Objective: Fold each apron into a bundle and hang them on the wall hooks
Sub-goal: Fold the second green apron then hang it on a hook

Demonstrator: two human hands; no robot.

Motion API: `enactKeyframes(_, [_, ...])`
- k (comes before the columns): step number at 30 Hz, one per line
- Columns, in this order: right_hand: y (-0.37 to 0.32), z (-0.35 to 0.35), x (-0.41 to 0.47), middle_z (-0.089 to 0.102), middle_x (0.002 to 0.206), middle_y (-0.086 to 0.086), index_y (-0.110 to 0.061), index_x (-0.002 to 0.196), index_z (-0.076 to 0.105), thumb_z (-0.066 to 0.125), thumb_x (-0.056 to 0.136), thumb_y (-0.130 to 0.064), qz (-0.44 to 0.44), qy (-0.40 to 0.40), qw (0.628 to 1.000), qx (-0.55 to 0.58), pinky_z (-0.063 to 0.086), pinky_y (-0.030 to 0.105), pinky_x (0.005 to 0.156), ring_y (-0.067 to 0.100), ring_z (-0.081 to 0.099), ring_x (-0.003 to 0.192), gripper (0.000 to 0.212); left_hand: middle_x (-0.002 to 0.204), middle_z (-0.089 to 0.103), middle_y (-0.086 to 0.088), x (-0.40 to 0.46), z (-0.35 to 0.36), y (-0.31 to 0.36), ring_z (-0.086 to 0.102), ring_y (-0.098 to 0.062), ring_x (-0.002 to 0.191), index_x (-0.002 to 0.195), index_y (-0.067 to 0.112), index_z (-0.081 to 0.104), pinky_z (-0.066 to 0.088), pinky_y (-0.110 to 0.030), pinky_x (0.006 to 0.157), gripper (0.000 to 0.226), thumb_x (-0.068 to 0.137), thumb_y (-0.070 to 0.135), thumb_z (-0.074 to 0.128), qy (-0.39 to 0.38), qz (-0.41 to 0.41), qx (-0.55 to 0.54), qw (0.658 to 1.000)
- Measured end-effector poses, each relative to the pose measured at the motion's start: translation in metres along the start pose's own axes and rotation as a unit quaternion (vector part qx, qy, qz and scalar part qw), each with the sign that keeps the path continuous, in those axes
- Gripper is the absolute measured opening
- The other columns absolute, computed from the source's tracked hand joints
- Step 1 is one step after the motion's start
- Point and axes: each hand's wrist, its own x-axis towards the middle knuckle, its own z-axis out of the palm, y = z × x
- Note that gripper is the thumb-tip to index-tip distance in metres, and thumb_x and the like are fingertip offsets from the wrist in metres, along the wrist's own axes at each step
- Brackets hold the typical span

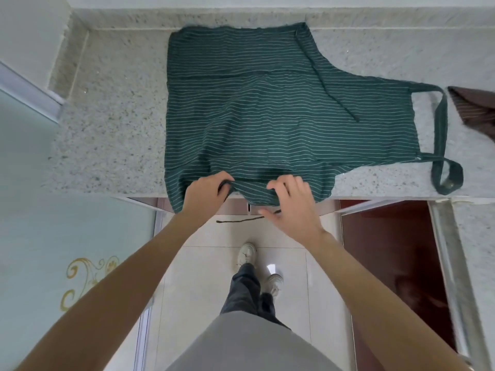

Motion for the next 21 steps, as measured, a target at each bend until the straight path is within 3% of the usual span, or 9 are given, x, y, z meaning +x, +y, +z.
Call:
enactKeyframes(3, [-0.044,0.02,0.018,0.052,0.097,0.008,-0.014,0.107,0.046,0.082,0.06,-0.037,0.021,-0.018,0.999,-0.019,0.042,0.035,0.071,0.025,0.05,0.083,0.063,0.067,0.055,0.007,0.007,-0.006,0.01,0.049,-0.015,0.058,0.105,0.018,0.063,0.035,-0.027,0.057,0.017,0.092,0.018,0.052,-0.014,-0.026,-0.023,0.999])
enactKeyframes(8, [-0.043,0.035,0.036,0.053,0.086,0.003,-0.016,0.1,0.048,0.078,0.062,-0.011,0.064,0.006,0.994,-0.086,0.033,0.031,0.069,0.022,0.049,0.075,0.049,0.056,0.045,0.01,0.018,-0.009,0.007,0.041,-0.008,0.048,0.109,0.012,0.058,0.028,-0.024,0.048,0.019,0.095,0.016,0.045,-0.056,-0.033,-0.053,0.997])
enactKeyframes(10, [-0.03,0.032,0.032,0.056,0.085,0.005,-0.013,0.096,0.055,0.072,0.063,-0.003,0.063,0.026,0.994,-0.084,0.028,0.031,0.069,0.025,0.051,0.074,0.039,0.065,0.051,0.008,0.02,-0.011,0.008,0.046,-0.01,0.057,0.111,0.01,0.054,0.031,-0.023,0.054,0.022,0.094,0.023,0.05,-0.092,-0.017,-0.055,0.994])
enactKeyframes(13, [-0.005,0.017,0.022,0.058,0.084,0.008,-0.01,0.091,0.059,0.061,0.057,0.006,0.08,0.067,0.992,-0.076,0.027,0.032,0.068,0.028,0.051,0.074,0.038,0.089,0.061,0.002,0.022,-0.011,0.003,0.054,-0.017,0.079,0.115,0.015,0.047,0.039,-0.031,0.074,0.044,0.081,0.035,0.068,-0.122,0.035,0.013,0.992])
enactKeyframes(15, [0.009,0.003,0.012,0.058,0.086,0.008,-0.01,0.089,0.059,0.06,0.053,0.007,0.125,0.085,0.986,-0.065,0.028,0.032,0.069,0.028,0.05,0.076,0.04,0.1,0.062,-0.002,0.021,-0.008,0.001,0.053,-0.021,0.09,0.118,0.017,0.045,0.036,-0.031,0.079,0.042,0.08,0.013,0.064,-0.106,0.072,0.077,0.989])
enactKeyframes(17, [0.022,-0.008,0.001,0.059,0.09,0.007,-0.011,0.086,0.059,0.058,0.053,0.005,0.169,0.1,0.98,-0.044,0.029,0.031,0.071,0.029,0.05,0.081,0.036,0.109,0.059,-0.003,0.017,-0.009,-0.001,0.05,-0.022,0.099,0.119,0.018,0.047,0.035,-0.032,0.086,0.053,0.074,-0.008,0.057,-0.083,0.081,0.075,0.99])
enactKeyframes(21, [0.038,-0.031,-0.019,0.067,0.089,0.005,-0.01,0.082,0.064,0.042,0.064,-0.003,0.137,0.073,0.987,0.035,0.038,0.033,0.076,0.03,0.058,0.085,0.029,0.117,0.052,-0.005,-0.005,-0.015,-0.016,0.045,-0.024,0.109,0.116,0.015,0.053,0.04,-0.04,0.096,0.066,0.06,-0.018,0.061,-0.039,0.084,0.043,0.995])
